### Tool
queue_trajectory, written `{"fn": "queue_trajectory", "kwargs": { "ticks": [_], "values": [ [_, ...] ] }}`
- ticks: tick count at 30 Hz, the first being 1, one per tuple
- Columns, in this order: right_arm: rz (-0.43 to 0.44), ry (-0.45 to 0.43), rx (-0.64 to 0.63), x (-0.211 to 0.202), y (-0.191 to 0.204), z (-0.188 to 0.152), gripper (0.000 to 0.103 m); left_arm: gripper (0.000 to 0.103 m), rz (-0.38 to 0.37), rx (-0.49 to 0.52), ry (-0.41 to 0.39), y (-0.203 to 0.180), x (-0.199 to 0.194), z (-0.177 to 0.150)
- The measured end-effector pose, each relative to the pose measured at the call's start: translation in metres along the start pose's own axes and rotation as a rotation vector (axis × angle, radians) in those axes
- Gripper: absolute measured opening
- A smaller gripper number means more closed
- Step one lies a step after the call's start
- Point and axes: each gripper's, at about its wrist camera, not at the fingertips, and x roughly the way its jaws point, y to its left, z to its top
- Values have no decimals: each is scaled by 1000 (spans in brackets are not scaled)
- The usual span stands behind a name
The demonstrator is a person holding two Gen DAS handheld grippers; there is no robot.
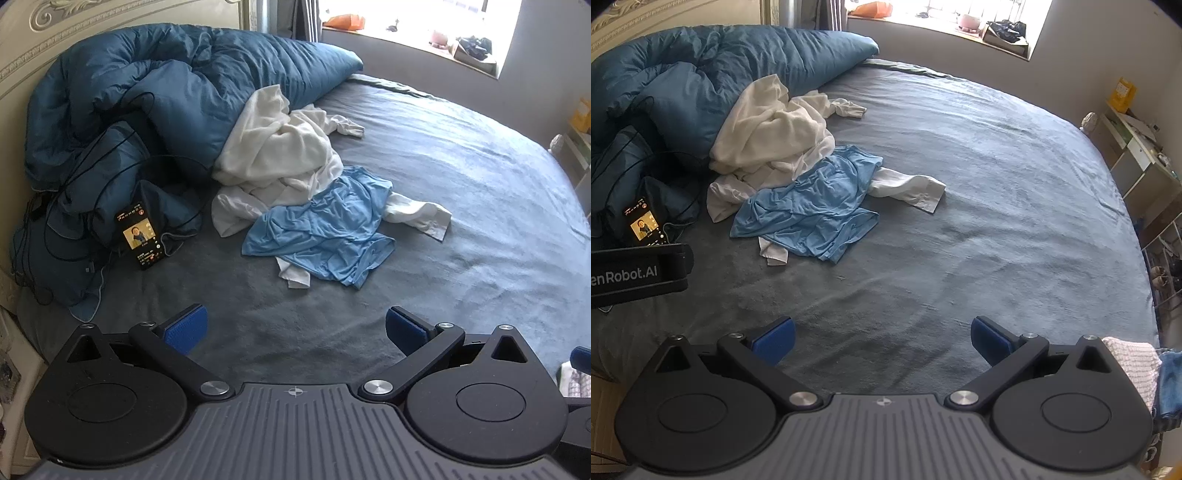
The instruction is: Fold clothes
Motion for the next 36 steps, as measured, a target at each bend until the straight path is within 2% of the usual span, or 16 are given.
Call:
{"fn": "queue_trajectory", "kwargs": {
  "ticks": [11, 13, 36],
  "values": [
    [-18, 9, -5, -1, -3, 3, 103, 103, 8, -2, -4, -4, -2, -6],
    [-23, 9, -5, 0, 0, 3, 103, 103, -1, -7, 5, 6, 4, 2],
    [-20, 13, -2, 5, 0, 3, 103, 103, 9, -20, 16, 13, 4, -1]
  ]
}}
